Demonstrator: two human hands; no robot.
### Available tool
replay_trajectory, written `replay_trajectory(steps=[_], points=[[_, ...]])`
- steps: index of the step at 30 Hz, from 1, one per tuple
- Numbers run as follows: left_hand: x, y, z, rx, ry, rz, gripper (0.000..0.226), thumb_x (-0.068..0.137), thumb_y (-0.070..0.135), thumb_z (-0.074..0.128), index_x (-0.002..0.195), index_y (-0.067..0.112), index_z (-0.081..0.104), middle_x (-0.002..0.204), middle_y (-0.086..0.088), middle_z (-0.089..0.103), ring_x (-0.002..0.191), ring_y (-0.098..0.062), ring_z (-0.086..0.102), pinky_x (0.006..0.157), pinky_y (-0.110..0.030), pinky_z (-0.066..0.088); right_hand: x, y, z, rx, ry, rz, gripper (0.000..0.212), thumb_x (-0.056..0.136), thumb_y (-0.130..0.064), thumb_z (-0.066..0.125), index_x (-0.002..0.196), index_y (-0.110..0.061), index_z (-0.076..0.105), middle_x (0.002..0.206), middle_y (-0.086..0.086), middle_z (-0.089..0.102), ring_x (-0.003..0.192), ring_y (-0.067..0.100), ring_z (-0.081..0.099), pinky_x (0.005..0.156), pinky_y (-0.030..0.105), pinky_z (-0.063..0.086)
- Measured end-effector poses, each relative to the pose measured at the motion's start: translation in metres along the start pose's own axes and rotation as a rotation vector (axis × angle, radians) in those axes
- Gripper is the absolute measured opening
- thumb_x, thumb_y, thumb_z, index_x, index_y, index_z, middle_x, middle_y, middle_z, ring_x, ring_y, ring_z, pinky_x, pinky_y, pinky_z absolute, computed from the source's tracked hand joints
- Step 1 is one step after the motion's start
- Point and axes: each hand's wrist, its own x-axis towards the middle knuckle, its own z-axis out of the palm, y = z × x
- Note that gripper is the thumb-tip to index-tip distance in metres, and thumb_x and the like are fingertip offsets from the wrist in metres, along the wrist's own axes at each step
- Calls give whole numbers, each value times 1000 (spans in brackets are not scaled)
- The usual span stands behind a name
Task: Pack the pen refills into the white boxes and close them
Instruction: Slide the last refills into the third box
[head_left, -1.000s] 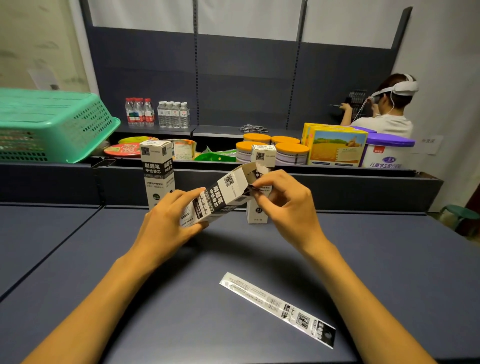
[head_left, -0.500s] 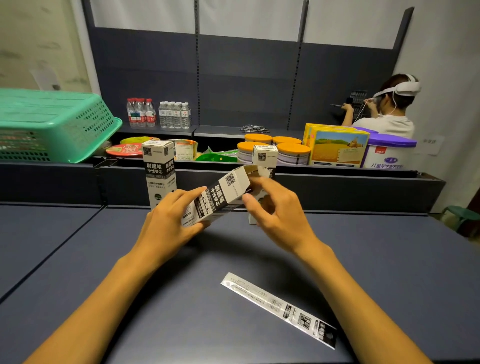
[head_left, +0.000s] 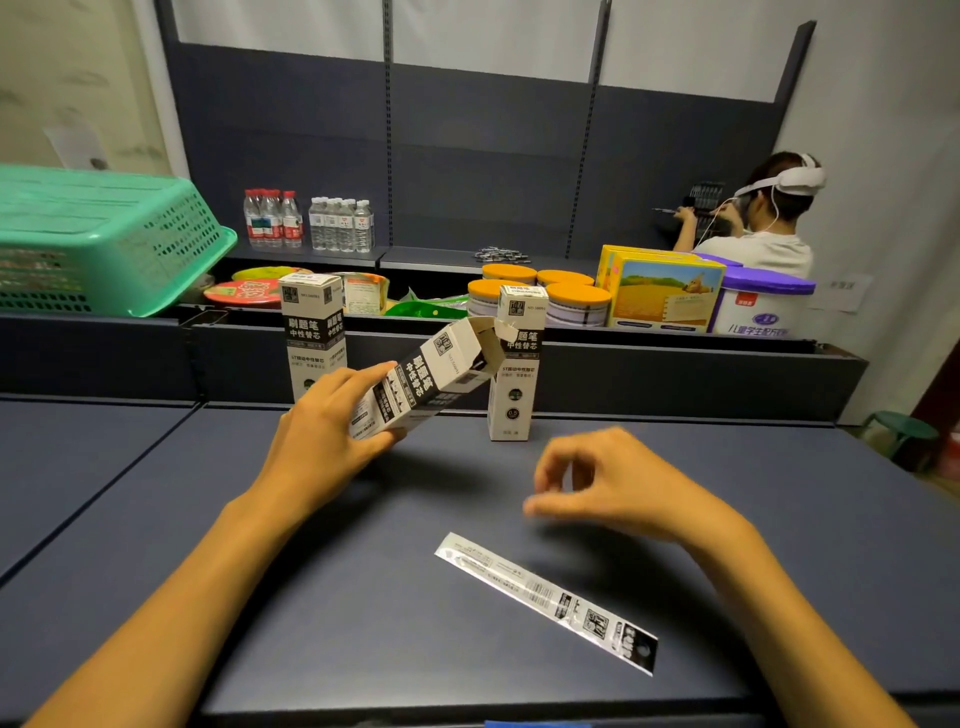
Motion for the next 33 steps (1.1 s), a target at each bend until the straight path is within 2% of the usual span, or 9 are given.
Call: replay_trajectory(steps=[2, 5, 7, 13, 16, 19, 24, 27, 33], points=[[0, 1, 1, -6, -2, 2, 75, 75, 27, 80, 141, 29, 44, 119, -1, 59, 106, -19, 55, 79, -46, 56, -15, 3, 5, -71, -174, 87, 39, 64, -60, 81, 86, -30, 69, 84, -13, 68, 71, 4, 60, 67, 25, 52], [-1, 2, 1, -8, -9, -4, 75, 75, 27, 80, 141, 28, 44, 119, -1, 59, 107, -19, 54, 79, -46, 55, -29, 1, 12, -121, -295, 147, 51, 54, -63, 84, 91, -35, 64, 90, -15, 64, 74, -2, 56, 64, 20, 45], [-1, 1, 1, -6, -13, -14, 75, 75, 28, 80, 141, 29, 44, 120, -2, 59, 108, -20, 54, 80, -46, 55, -32, 0, 13, -158, -322, 127, 46, 59, -59, 83, 92, -35, 63, 90, -15, 60, 75, -3, 54, 63, 18, 42], [-2, -1, 2, -26, -9, -21, 73, 76, 30, 80, 140, 30, 45, 120, 0, 59, 108, -19, 54, 82, -47, 55, -29, 4, 11, -51, -284, 123, 16, 78, -34, 76, 89, -29, 64, 85, -7, 66, 70, 4, 59, 65, 25, 52], [-2, -1, 2, -24, -8, -21, 75, 75, 27, 81, 140, 29, 44, 119, 0, 59, 107, -19, 54, 82, -46, 55, -23, 10, 12, -2, -201, 122, 14, 83, -25, 73, 88, -29, 61, 79, -3, 70, 64, 6, 61, 62, 22, 49], [-2, 0, 1, -30, -8, -18, 75, 74, 25, 81, 140, 28, 45, 118, -1, 59, 106, -19, 54, 82, -47, 55, -13, 18, 9, 56, -65, 74, 9, 84, -21, 74, 88, -27, 68, 80, -6, 72, 71, 6, 64, 67, 21, 50], [-2, -1, 0, -36, -1, -21, 74, 75, 27, 81, 140, 28, 45, 120, 0, 58, 107, -18, 53, 83, -44, 54, -3, 25, -11, 185, 373, -97, 11, 81, -13, 77, 91, -18, 75, 86, -8, 70, 84, 10, 65, 75, 21, 53], [-2, -1, 0, -27, -5, -21, 75, 75, 25, 81, 141, 28, 45, 120, -1, 58, 109, -18, 53, 84, -45, 54, 1, 24, -26, 198, 559, -169, 13, 83, -11, 74, 95, -16, 74, 92, -5, 69, 88, 11, 64, 76, 18, 53], [-1, -2, 0, -11, 7, -27, 74, 75, 23, 82, 140, 26, 46, 122, -3, 59, 110, -19, 53, 86, -43, 53, 12, 23, -43, 189, 732, -219, 15, 86, -12, 71, 99, -20, 70, 98, -8, 66, 93, 4, 63, 78, 15, 53]])
